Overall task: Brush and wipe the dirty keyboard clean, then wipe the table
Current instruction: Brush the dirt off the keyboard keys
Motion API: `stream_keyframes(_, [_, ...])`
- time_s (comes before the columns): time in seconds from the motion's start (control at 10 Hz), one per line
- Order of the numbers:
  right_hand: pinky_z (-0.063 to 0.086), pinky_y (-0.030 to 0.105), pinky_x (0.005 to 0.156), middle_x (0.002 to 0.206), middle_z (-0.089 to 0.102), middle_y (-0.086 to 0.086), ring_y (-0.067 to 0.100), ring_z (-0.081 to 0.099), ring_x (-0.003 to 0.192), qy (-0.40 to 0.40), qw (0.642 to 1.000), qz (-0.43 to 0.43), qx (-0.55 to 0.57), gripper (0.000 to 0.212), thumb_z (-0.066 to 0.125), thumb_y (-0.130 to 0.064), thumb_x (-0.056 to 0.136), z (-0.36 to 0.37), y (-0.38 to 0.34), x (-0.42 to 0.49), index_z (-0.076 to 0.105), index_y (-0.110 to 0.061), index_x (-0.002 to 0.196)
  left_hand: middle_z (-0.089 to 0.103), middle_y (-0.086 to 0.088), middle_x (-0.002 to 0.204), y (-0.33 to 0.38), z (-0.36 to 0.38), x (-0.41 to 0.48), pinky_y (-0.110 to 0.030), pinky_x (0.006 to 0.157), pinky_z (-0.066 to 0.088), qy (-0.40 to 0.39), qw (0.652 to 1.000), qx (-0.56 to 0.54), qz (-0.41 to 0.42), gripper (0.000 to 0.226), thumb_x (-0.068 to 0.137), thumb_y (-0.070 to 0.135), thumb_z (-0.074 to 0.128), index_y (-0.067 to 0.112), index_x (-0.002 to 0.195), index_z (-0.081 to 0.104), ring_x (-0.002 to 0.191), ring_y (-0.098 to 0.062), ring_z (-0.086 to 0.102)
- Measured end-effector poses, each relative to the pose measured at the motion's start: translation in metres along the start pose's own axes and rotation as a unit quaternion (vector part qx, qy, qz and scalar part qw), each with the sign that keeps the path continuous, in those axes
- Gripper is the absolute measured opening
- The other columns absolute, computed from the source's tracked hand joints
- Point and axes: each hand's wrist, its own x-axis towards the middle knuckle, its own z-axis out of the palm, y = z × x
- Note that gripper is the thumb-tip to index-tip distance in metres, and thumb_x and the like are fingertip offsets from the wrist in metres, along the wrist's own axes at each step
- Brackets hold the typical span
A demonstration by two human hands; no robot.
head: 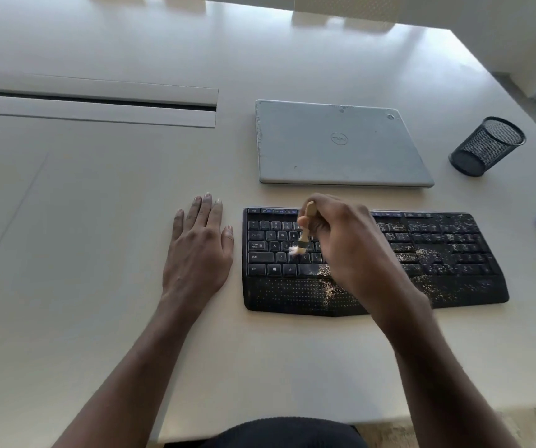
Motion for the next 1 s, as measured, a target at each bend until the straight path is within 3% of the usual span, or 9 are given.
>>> stream_keyframes(0.1, [0.044, 0.008, 0.058, 0.088, 0.067, -0.012, -0.001, 0.063, 0.076, 0.013, 0.999, 0.038, -0.029, 0.009, 0.064, -0.012, 0.101, -0.009, 0.010, -0.003, 0.069, -0.017, 0.096, 0.027, -0.010, 0.171, 0.000, 0.000, 0.000, -0.044, 0.132, 0.009, 0.002, 1.000, 0.000, 0.000, 0.057, 0.109, 0.031, 0.041, 0.011, 0.162, 0.034, 0.161, -0.021, 0.018])
stream_keyframes(0.2, [0.041, 0.001, 0.055, 0.086, 0.066, -0.010, -0.007, 0.059, 0.071, 0.043, 0.997, 0.053, -0.033, 0.011, 0.064, -0.008, 0.100, -0.017, 0.010, -0.006, 0.070, -0.015, 0.094, 0.027, -0.010, 0.171, 0.001, 0.001, 0.000, -0.044, 0.132, 0.009, 0.000, 1.000, 0.002, -0.002, 0.058, 0.109, 0.032, 0.041, 0.011, 0.162, 0.033, 0.161, -0.021, 0.018])
stream_keyframes(0.4, [0.041, 0.001, 0.058, 0.080, 0.061, -0.024, -0.023, 0.058, 0.071, 0.005, 0.999, 0.026, 0.033, 0.010, 0.067, -0.012, 0.099, -0.007, -0.001, -0.005, 0.073, -0.018, 0.096, 0.027, -0.009, 0.171, 0.001, 0.000, 0.000, -0.043, 0.132, 0.009, 0.001, 1.000, 0.002, -0.001, 0.058, 0.109, 0.032, 0.040, 0.012, 0.162, 0.033, 0.161, -0.020, 0.018])
stream_keyframes(0.5, [0.042, 0.005, 0.058, 0.081, 0.062, -0.022, -0.015, 0.059, 0.069, -0.001, 0.999, 0.052, 0.010, 0.011, 0.066, -0.014, 0.099, -0.011, 0.006, -0.005, 0.073, -0.021, 0.096, 0.027, -0.009, 0.171, 0.001, 0.000, 0.000, -0.043, 0.132, 0.009, 0.002, 1.000, 0.003, -0.001, 0.057, 0.109, 0.032, 0.040, 0.011, 0.162, 0.033, 0.161, -0.020, 0.018])
stream_keyframes(0.6, [0.041, 0.002, 0.056, 0.091, 0.068, -0.009, -0.011, 0.056, 0.074, 0.018, 0.997, 0.073, -0.032, 0.014, 0.064, -0.008, 0.100, -0.024, 0.013, -0.010, 0.073, -0.018, 0.097, 0.028, -0.010, 0.171, 0.000, 0.001, 0.000, -0.044, 0.132, 0.010, 0.006, 1.000, 0.006, 0.002, 0.057, 0.109, 0.031, 0.041, 0.011, 0.162, 0.035, 0.161, -0.022, 0.020])
stream_keyframes(0.7, [0.038, -0.004, 0.056, 0.090, 0.068, -0.008, -0.012, 0.059, 0.069, 0.034, 0.998, 0.060, 0.007, 0.013, 0.064, -0.006, 0.099, -0.026, 0.007, -0.014, 0.074, -0.014, 0.096, 0.028, -0.010, 0.171, 0.000, 0.000, 0.000, -0.044, 0.132, 0.009, 0.006, 1.000, 0.007, 0.002, 0.057, 0.108, 0.031, 0.041, 0.011, 0.162, 0.035, 0.161, -0.022, 0.020])
stream_keyframes(0.8, [0.040, -0.003, 0.059, 0.083, 0.066, -0.019, -0.019, 0.059, 0.073, 0.009, 0.998, 0.019, 0.057, 0.012, 0.067, -0.008, 0.098, -0.015, -0.007, -0.015, 0.074, -0.016, 0.092, 0.028, -0.010, 0.171, 0.001, 0.000, 0.000, -0.043, 0.132, 0.009, 0.005, 1.000, 0.006, 0.001, 0.057, 0.108, 0.031, 0.041, 0.011, 0.162, 0.035, 0.161, -0.021, 0.020])
stream_keyframes(1.0, [0.039, -0.004, 0.059, 0.085, 0.065, -0.014, -0.011, 0.058, 0.070, -0.005, 0.999, 0.040, 0.008, 0.015, 0.066, -0.005, 0.098, -0.015, 0.005, -0.018, 0.074, -0.018, 0.093, 0.028, -0.010, 0.171, 0.001, 0.000, 0.000, -0.044, 0.132, 0.010, 0.006, 1.000, 0.005, 0.001, 0.057, 0.108, 0.031, 0.042, 0.011, 0.161, 0.035, 0.160, -0.022, 0.020])
